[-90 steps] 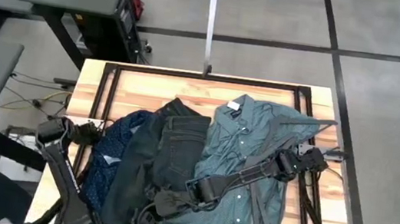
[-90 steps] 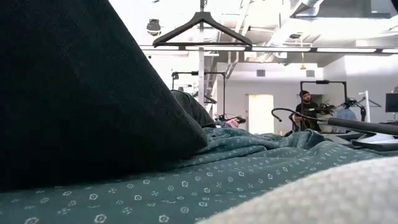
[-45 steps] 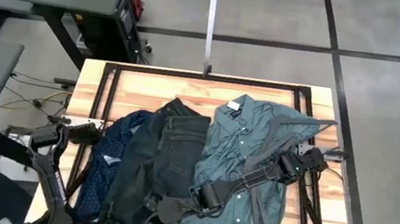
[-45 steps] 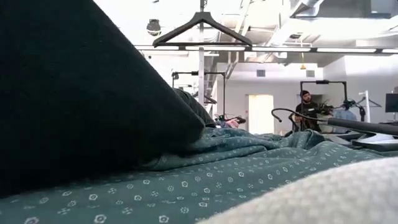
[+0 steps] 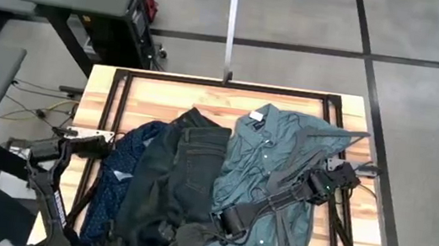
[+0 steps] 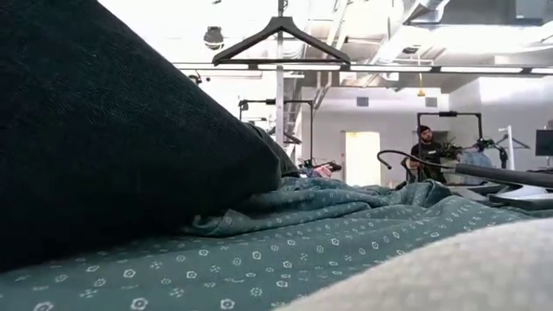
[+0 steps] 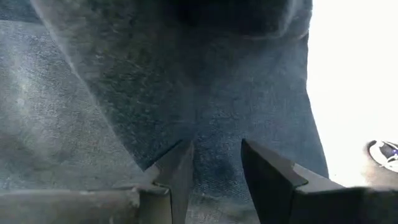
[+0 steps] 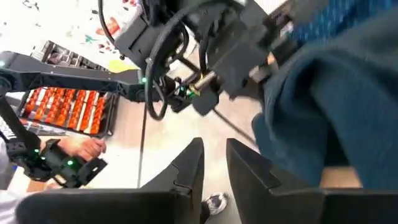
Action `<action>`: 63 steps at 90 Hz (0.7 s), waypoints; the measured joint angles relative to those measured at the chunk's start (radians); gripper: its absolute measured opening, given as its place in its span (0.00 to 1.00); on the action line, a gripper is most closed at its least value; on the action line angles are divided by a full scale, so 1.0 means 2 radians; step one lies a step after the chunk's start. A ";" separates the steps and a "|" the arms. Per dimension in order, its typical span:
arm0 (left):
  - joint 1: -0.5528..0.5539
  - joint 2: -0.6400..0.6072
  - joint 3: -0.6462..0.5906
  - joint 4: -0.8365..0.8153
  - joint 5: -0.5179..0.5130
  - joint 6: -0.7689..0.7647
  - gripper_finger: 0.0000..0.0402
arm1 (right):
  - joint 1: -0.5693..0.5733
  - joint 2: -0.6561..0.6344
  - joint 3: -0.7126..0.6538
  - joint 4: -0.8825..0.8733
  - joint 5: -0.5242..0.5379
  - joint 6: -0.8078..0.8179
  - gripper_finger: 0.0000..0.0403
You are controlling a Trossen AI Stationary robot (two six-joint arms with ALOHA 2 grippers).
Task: Hang clothes
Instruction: Hang the black pants on the rack
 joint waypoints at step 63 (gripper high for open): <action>0.000 -0.027 0.081 -0.024 0.013 0.028 0.30 | 0.122 0.073 -0.014 -0.118 0.151 0.058 0.55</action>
